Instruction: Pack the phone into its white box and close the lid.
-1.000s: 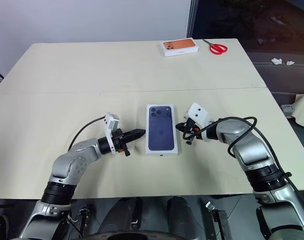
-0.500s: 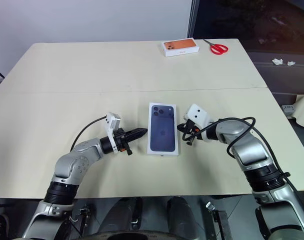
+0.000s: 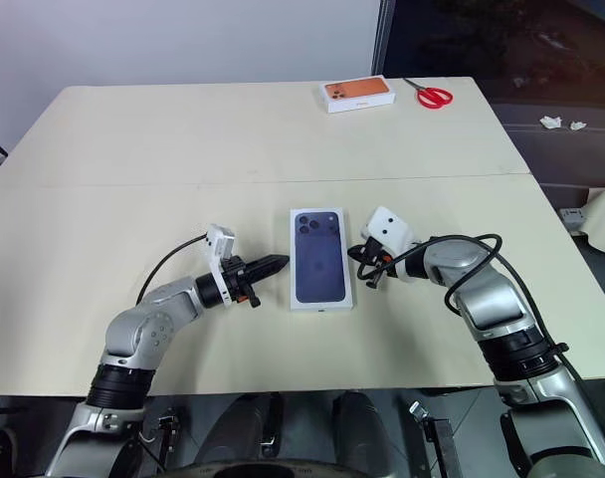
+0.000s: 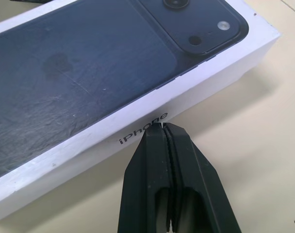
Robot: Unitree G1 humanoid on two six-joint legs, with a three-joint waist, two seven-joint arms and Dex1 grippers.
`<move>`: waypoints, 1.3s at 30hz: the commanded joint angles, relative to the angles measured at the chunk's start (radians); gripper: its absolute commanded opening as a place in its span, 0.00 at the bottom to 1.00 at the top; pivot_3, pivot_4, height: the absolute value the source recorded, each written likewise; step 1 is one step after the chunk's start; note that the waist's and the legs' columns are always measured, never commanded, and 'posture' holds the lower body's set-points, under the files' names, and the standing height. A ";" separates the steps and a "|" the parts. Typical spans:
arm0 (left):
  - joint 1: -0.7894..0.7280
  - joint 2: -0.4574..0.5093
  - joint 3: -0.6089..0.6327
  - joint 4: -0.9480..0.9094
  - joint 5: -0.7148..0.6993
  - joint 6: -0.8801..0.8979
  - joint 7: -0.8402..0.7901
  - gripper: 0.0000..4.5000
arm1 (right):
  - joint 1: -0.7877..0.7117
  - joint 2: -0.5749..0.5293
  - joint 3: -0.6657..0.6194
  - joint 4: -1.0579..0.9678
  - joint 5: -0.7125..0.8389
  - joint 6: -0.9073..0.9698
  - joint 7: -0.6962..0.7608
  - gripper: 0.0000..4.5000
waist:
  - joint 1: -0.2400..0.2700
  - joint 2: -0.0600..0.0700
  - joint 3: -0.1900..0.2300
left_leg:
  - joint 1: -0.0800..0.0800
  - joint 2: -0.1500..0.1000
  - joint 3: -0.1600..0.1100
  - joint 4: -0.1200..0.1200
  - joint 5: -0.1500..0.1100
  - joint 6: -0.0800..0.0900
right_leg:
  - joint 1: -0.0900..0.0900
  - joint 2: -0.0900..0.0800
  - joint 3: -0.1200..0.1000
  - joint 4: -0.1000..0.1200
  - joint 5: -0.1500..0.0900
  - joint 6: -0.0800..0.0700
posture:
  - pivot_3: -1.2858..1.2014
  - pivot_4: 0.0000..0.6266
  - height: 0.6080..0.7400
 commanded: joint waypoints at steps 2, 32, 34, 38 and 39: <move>-0.001 0.015 0.028 -0.024 -0.007 -0.014 0.007 0.00 | -0.024 -0.026 -0.008 0.042 -0.034 -0.056 0.014 0.01 | 0.000 0.000 0.000 | 0.000 0.000 0.000 0.000 0.000 0.000 | 0.000 0.000 0.000 0.000 0.000 0.000 | 0.52 0.24 1.00; -0.149 -0.029 -0.091 0.095 0.169 -0.044 0.103 0.00 | -0.110 0.083 -0.009 0.116 -0.066 -0.012 -0.087 0.01 | 0.001 -0.001 -0.002 | 0.002 -0.001 0.000 0.001 0.001 -0.002 | 0.001 0.001 0.001 0.003 0.000 0.000 | 0.52 0.24 1.00; -0.138 -0.018 -0.083 0.070 0.153 -0.031 0.094 0.00 | -0.125 0.074 -0.028 0.125 -0.054 -0.007 -0.080 0.01 | 0.002 -0.001 -0.002 | 0.002 -0.001 0.000 0.001 0.001 -0.002 | 0.001 0.000 0.001 0.003 0.000 0.000 | 0.52 0.24 1.00; -0.110 0.010 -0.047 -0.013 0.088 0.001 0.052 0.00 | -0.122 0.064 -0.067 0.033 0.055 0.072 -0.002 0.01 | 0.000 -0.001 -0.001 | 0.002 -0.001 0.000 0.001 0.001 -0.002 | 0.000 0.000 0.001 0.002 0.000 0.000 | 0.52 0.24 1.00; -0.103 0.014 -0.037 -0.037 0.071 0.004 0.044 0.00 | -0.112 0.059 -0.073 -0.007 0.090 0.097 0.026 0.01 | 0.000 -0.001 -0.001 | 0.001 -0.001 0.000 0.000 0.001 -0.002 | 0.000 0.000 0.001 0.002 0.000 0.000 | 0.52 0.24 1.00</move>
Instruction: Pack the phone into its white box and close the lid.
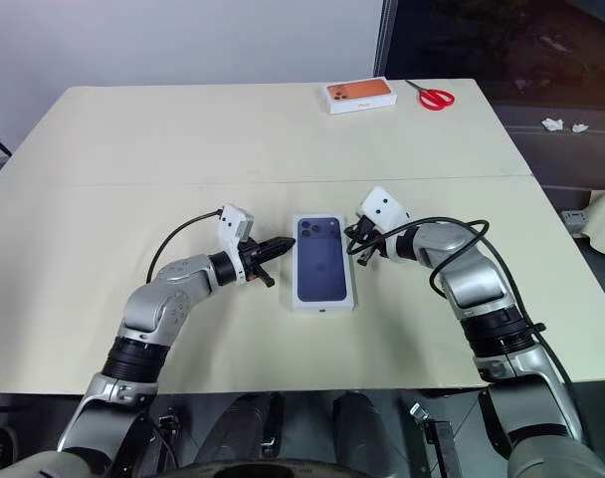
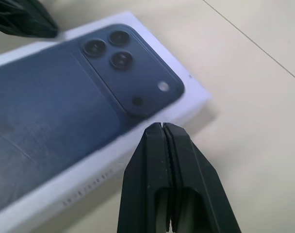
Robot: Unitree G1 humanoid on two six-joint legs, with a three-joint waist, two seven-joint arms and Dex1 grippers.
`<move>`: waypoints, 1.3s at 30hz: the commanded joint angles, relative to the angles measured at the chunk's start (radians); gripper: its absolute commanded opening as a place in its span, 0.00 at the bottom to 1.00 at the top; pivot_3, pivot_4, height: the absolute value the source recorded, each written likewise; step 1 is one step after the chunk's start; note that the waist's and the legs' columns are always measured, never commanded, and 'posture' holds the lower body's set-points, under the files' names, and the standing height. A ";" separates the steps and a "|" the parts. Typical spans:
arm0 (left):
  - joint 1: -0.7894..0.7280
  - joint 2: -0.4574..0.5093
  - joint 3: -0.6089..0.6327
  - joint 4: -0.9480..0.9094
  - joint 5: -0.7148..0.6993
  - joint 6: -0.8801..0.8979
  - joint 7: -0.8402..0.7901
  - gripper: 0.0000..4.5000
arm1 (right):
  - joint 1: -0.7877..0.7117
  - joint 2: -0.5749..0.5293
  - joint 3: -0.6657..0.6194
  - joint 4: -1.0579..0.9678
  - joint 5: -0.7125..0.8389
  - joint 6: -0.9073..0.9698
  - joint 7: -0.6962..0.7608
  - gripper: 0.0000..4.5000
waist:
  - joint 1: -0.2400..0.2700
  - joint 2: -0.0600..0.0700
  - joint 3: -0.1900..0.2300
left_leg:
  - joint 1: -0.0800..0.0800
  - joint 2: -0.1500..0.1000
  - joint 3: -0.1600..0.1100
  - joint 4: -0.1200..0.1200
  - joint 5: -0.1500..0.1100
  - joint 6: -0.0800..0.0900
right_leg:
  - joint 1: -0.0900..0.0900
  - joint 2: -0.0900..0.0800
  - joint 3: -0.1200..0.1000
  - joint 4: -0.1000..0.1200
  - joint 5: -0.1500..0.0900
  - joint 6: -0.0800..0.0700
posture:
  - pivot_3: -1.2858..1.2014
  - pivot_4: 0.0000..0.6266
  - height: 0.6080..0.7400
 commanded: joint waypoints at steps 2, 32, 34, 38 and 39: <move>0.012 -0.031 0.124 -0.135 -0.190 0.097 0.011 0.00 | 0.037 -0.028 -0.061 -0.231 0.196 0.148 0.125 0.01 | 0.000 0.000 0.000 | 0.000 0.000 0.000 0.000 0.000 0.000 | -0.001 0.000 0.000 0.000 0.000 0.000 | 0.52 0.24 1.00; 0.000 0.250 0.201 -0.067 -0.175 0.085 -0.158 0.76 | 0.004 -0.034 -0.140 -0.155 0.291 0.187 0.080 0.67 | 0.001 -0.004 -0.006 | -0.002 0.003 -0.002 -0.002 -0.001 0.001 | 0.000 0.001 -0.002 -0.005 0.000 0.000 | 0.52 0.24 1.00; 0.001 0.296 0.225 -0.045 -0.170 0.071 -0.192 0.99 | 0.000 -0.046 -0.138 -0.142 0.281 0.159 0.093 0.89 | 0.000 -0.003 -0.005 | -0.002 0.002 -0.001 -0.002 -0.001 0.001 | 0.000 0.001 -0.002 -0.005 0.000 0.000 | 0.52 0.24 1.00; 0.059 0.405 0.276 -0.035 -0.168 0.037 -0.276 1.00 | 0.016 -0.085 -0.154 -0.125 0.281 0.097 0.153 0.99 | -0.001 -0.003 -0.005 | -0.002 0.002 -0.001 -0.001 -0.001 0.001 | 0.000 0.000 -0.002 -0.005 0.000 0.000 | 0.52 0.24 1.00; 0.084 0.428 0.292 -0.041 -0.170 0.024 -0.297 1.00 | 0.030 -0.099 -0.157 -0.127 0.272 0.062 0.170 0.99 | -0.001 -0.003 -0.005 | -0.002 0.002 -0.001 -0.002 -0.001 0.001 | 0.000 0.000 -0.002 -0.005 0.000 0.000 | 0.52 0.24 1.00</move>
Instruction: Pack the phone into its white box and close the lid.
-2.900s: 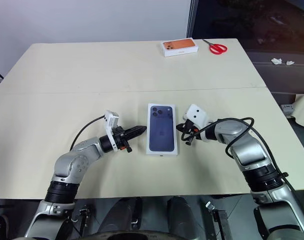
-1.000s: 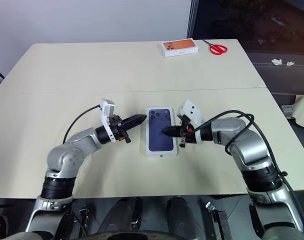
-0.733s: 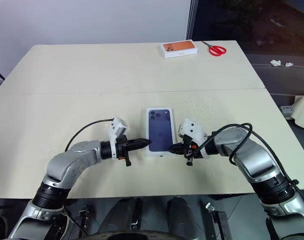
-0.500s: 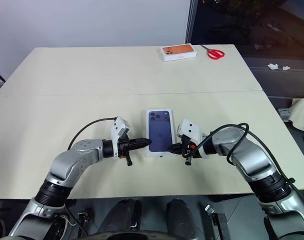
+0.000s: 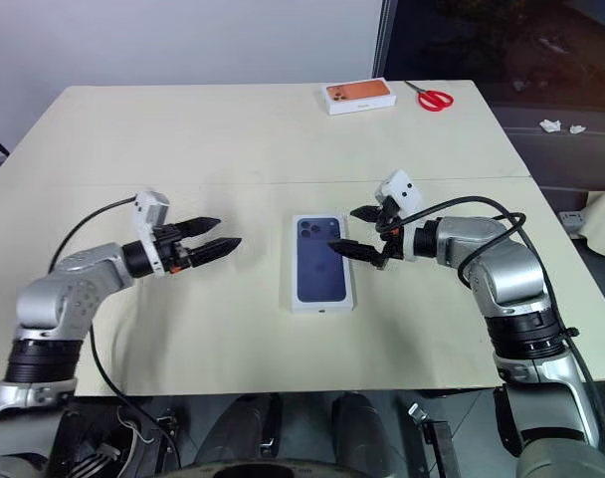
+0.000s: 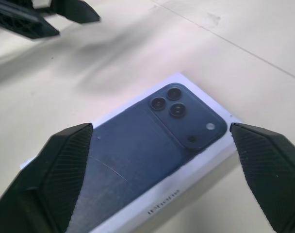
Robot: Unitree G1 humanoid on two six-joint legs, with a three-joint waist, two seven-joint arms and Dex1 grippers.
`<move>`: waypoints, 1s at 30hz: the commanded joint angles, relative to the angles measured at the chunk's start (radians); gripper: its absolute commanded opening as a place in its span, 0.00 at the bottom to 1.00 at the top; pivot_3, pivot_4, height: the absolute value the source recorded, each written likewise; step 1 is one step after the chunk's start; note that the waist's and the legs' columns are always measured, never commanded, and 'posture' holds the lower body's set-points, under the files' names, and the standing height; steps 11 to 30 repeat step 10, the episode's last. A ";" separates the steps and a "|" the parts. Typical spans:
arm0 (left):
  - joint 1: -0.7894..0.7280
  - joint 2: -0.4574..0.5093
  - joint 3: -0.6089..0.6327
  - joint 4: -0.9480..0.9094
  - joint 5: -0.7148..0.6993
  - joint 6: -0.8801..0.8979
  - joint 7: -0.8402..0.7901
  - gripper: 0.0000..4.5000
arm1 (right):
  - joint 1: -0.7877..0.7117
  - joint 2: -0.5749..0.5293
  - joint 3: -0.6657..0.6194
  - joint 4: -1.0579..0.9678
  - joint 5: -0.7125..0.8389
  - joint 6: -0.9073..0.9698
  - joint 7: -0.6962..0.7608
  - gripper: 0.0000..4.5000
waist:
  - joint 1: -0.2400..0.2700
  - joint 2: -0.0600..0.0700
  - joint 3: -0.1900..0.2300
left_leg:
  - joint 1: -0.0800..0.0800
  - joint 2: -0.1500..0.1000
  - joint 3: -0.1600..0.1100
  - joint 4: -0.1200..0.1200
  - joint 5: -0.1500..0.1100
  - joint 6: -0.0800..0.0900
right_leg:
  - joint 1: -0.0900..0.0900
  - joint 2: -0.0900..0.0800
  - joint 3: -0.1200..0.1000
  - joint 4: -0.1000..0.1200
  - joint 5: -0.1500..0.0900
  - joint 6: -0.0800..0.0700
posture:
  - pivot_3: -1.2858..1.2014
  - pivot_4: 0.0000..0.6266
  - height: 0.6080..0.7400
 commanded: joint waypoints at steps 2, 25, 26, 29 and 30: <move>0.116 0.104 0.100 -0.030 -0.006 -0.078 -0.109 1.00 | 0.057 -0.071 -0.048 -0.012 -0.023 -0.163 0.078 0.99 | -0.001 0.000 0.000 | 0.000 0.000 0.000 -0.001 0.000 0.000 | 0.000 0.000 0.000 -0.001 0.000 0.000 | 0.52 0.24 1.00; 0.327 0.169 0.229 -0.042 0.005 -0.171 -0.142 1.00 | 0.172 -0.159 -0.081 0.049 -0.058 -0.335 0.166 0.99 | 0.002 0.002 0.001 | 0.001 0.000 0.000 -0.001 0.000 0.000 | 0.001 -0.002 0.000 -0.002 0.000 -0.001 | 0.52 0.24 1.00; 0.327 0.169 0.229 -0.042 0.005 -0.171 -0.142 1.00 | 0.172 -0.159 -0.081 0.049 -0.058 -0.335 0.166 0.99 | 0.002 0.002 0.001 | 0.001 0.000 0.000 -0.001 0.000 0.000 | 0.001 -0.002 0.000 -0.002 0.000 -0.001 | 0.52 0.24 1.00; 0.327 0.169 0.229 -0.042 0.005 -0.171 -0.142 1.00 | 0.172 -0.159 -0.081 0.049 -0.058 -0.335 0.166 0.99 | 0.002 0.002 0.001 | 0.001 0.000 0.000 -0.001 0.000 0.000 | 0.001 -0.002 0.000 -0.002 0.000 -0.001 | 0.52 0.24 1.00; 0.327 0.169 0.229 -0.042 0.005 -0.171 -0.142 1.00 | 0.172 -0.159 -0.081 0.049 -0.058 -0.335 0.166 0.99 | 0.002 0.002 0.001 | 0.001 0.000 0.000 -0.001 0.000 0.000 | 0.001 -0.002 0.000 -0.002 0.000 -0.001 | 0.52 0.24 1.00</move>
